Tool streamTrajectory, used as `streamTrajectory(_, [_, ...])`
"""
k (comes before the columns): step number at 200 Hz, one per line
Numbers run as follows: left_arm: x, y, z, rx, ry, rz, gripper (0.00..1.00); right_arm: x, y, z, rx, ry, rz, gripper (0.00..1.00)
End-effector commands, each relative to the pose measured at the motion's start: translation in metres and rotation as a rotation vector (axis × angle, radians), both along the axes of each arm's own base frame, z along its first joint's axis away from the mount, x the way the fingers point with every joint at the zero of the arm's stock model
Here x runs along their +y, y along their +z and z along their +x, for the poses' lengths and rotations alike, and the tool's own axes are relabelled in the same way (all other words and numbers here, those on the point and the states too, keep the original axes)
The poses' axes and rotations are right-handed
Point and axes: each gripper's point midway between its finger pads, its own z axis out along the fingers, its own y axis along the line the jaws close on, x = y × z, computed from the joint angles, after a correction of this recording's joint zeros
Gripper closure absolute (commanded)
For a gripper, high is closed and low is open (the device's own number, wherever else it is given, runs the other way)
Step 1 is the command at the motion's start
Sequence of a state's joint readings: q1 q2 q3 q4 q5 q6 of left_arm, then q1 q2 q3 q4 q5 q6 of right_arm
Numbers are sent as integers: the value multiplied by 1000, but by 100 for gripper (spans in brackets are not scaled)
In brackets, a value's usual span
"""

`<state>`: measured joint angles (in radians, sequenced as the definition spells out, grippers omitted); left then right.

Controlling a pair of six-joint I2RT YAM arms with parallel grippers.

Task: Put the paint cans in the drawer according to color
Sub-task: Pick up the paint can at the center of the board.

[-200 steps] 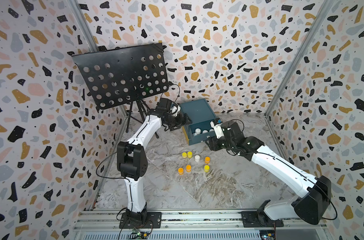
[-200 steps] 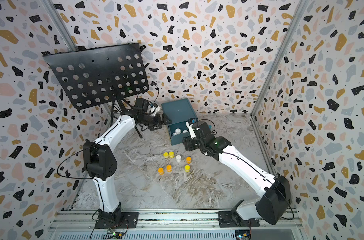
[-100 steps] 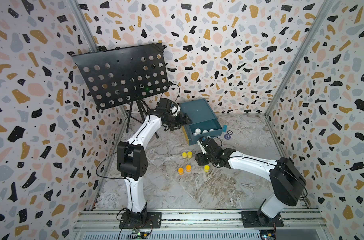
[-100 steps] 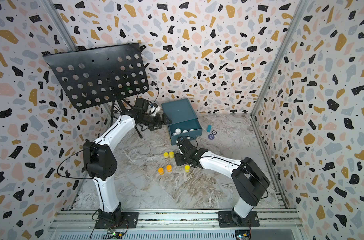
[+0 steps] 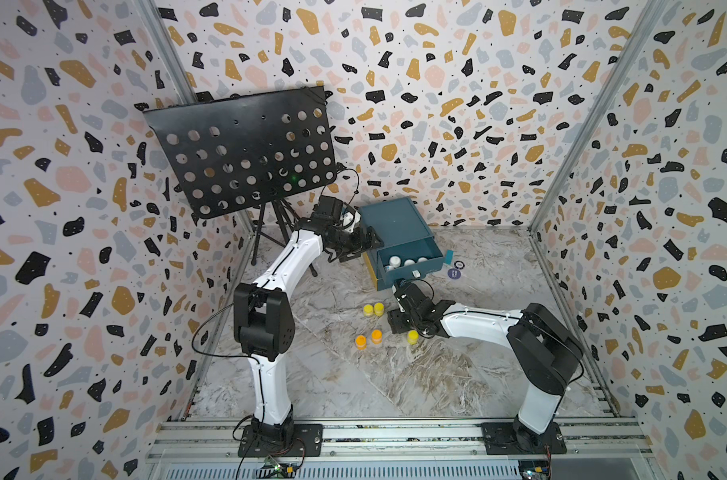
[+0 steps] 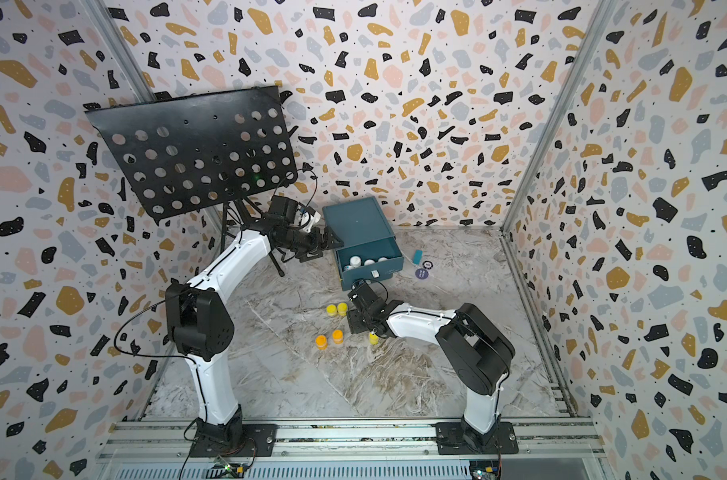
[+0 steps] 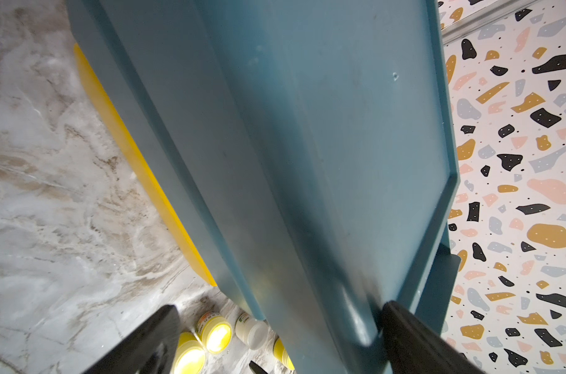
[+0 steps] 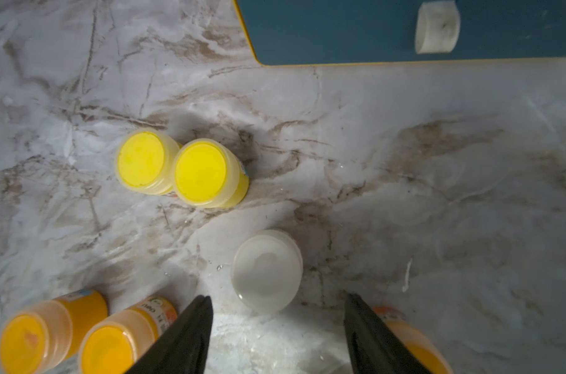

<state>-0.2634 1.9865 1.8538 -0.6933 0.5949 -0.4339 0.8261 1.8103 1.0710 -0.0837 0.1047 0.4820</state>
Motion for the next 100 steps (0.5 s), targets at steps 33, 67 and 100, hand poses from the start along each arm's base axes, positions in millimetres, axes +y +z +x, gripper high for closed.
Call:
streamTrajectory(33, [5,-17,-4,49,2,28,0,13,12,20,-53,-39,30,32])
streamTrajectory(67, [6,-17,-4,49,3,28,0,17,10,27,-72,-49,40,34])
streamTrajectory(100, [6,-18,-4,51,3,27,0,19,6,28,-67,-50,35,39])
